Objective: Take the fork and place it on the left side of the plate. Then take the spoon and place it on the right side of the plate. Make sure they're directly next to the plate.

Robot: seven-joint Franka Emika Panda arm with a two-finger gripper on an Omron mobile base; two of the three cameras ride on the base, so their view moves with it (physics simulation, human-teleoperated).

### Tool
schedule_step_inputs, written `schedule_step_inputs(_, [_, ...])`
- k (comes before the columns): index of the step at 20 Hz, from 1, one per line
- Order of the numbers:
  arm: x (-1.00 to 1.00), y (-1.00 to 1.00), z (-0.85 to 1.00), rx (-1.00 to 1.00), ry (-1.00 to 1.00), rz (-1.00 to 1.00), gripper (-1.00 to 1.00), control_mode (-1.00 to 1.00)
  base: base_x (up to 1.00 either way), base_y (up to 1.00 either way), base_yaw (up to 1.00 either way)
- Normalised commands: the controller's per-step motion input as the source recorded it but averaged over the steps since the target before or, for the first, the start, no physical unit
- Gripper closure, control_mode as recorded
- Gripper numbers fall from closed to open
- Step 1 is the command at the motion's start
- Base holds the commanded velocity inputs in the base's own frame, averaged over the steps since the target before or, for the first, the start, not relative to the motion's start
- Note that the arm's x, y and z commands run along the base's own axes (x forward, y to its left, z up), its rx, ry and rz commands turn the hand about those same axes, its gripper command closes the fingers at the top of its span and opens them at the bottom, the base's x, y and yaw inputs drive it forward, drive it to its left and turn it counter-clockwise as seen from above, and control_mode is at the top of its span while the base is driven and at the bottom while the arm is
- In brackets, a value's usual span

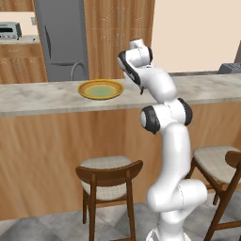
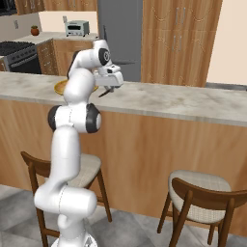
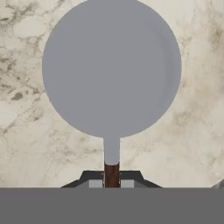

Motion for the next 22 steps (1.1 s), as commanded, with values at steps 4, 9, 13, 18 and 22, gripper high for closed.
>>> schedule_step_inputs(4, [0.36,0.16,-0.05,0.04,0.0,0.0,1.0,-1.0,0.0,0.0,0.0])
schedule_step_inputs(9, [0.3,0.14,-0.1,0.02,0.0,0.01,1.0,-1.0,0.0,0.0,0.0])
schedule_step_inputs(13, [0.25,0.05,-0.1,0.03,0.0,0.01,1.0,-1.0,0.0,0.0,0.0])
schedule_step_inputs(18, [0.24,0.04,-0.1,0.03,0.0,0.01,1.0,-1.0,0.0,0.0,0.0])
schedule_step_inputs(22, [0.19,0.07,-0.09,0.04,0.0,0.01,-1.0,-1.0,0.0,0.0,0.0])
